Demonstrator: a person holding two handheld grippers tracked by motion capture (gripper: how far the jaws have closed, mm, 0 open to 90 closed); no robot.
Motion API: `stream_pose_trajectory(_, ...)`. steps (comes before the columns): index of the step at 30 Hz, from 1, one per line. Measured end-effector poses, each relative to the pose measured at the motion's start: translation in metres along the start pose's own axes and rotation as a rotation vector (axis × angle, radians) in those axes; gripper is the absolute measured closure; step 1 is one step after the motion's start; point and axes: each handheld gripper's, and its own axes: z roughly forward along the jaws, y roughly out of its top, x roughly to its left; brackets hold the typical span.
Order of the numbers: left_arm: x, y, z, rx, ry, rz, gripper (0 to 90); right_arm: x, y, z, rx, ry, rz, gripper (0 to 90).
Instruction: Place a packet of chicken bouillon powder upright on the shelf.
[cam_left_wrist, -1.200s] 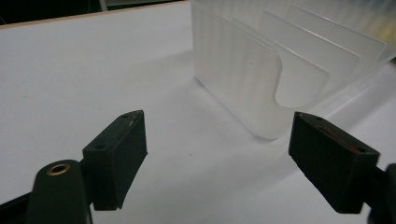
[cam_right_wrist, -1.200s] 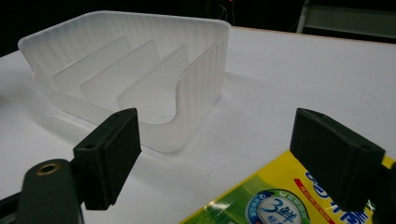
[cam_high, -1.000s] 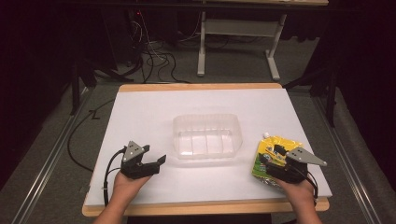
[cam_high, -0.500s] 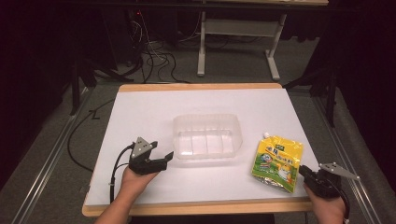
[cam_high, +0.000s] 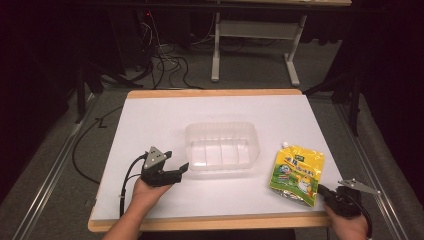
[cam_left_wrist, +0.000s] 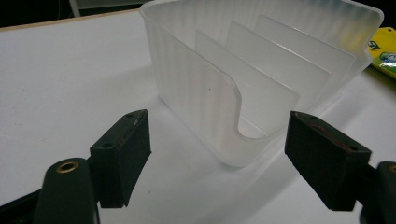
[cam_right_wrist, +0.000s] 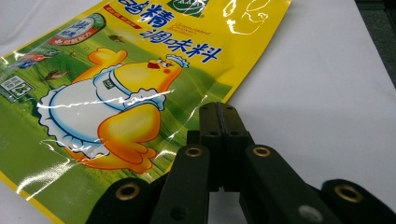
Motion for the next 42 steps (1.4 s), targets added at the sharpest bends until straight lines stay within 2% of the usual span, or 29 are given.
stream_pose_trajectory(3,-0.001,0.0,0.0,0.003,-0.001,0.003,23.0,0.001,0.0,0.001,-0.001,0.012,-0.003,90.0)
stream_pose_trajectory(5,-0.001,-0.001,0.0,0.005,0.008,0.012,23.0,0.002,0.001,0.003,-0.003,0.013,-0.021,90.0)
stream_pose_trajectory(9,-0.001,-0.001,-0.001,0.01,-0.002,0.014,23.0,0.005,0.002,0.005,0.004,0.03,-0.02,90.0)
stream_pose_trajectory(33,0.0,-0.003,-0.002,0.022,-0.006,0.029,23.2,0.039,0.009,0.019,0.032,0.123,-0.158,90.0)
stream_pose_trajectory(38,0.0,-0.004,-0.002,0.023,-0.005,0.035,23.8,0.043,0.01,0.02,0.034,0.124,-0.189,90.0)
stream_pose_trajectory(42,-0.001,-0.004,-0.003,0.019,-0.005,0.04,24.6,0.042,0.011,0.017,0.028,0.123,-0.189,90.0)
